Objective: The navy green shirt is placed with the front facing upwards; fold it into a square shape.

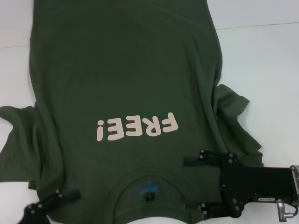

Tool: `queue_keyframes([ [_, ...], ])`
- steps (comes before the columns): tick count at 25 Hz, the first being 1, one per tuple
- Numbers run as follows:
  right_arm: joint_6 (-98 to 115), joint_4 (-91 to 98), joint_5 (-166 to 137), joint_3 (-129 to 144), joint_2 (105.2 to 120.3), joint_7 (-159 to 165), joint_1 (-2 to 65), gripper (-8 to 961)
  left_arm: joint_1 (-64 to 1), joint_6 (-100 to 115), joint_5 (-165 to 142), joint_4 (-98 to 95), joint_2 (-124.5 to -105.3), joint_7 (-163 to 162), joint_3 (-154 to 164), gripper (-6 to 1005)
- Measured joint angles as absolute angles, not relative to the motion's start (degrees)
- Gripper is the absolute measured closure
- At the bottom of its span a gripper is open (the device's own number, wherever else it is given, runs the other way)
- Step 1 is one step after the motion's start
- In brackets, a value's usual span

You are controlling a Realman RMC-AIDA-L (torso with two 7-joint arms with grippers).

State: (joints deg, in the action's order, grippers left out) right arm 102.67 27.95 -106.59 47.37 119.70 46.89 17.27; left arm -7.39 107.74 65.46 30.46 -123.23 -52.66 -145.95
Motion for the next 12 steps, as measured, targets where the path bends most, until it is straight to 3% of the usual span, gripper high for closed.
queue_keyframes([
  [5, 103.1, 28.37, -106.52, 47.37, 119.7, 48.73, 17.51, 96, -8.46, 108.22, 68.17, 32.66, -123.14, -61.66, -152.05, 125],
  [7, 103.48, 28.57, -106.43, 47.37, 119.7, 49.09, 17.66, 96, -11.05, 106.99, 68.76, 38.17, -122.53, -80.69, -156.68, 125],
  [12, 104.82, 28.75, -105.96, 47.34, 119.63, 49.8, 18.3, 96, -16.5, 104.33, 66.07, 41.9, -118.25, -118.19, -157.23, 125],
])
